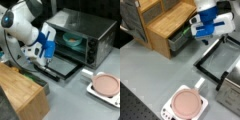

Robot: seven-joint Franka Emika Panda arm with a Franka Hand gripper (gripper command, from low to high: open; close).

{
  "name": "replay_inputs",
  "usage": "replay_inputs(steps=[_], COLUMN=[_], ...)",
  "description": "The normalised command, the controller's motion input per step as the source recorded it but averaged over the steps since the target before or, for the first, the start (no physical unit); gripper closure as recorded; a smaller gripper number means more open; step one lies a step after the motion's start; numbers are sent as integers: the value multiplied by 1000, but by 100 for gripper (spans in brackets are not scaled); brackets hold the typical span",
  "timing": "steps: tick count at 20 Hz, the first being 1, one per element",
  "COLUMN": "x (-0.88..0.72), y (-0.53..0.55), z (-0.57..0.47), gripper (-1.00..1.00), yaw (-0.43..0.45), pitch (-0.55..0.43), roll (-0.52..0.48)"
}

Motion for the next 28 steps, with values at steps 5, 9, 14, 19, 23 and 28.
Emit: replay_inputs(steps=[5,9,14,19,23,28], x=[202,223,218,203,186,167], y=[-6,-2,2,-17,-22,24], z=[135,153,152,160,156,156], gripper=[-100,-100,-100,-100,-100,-100], yaw=[151,139,134,127,123,118], pitch=[119,120,132,146,147,151], roll=[4,-5,-6,-8,-5,-20])
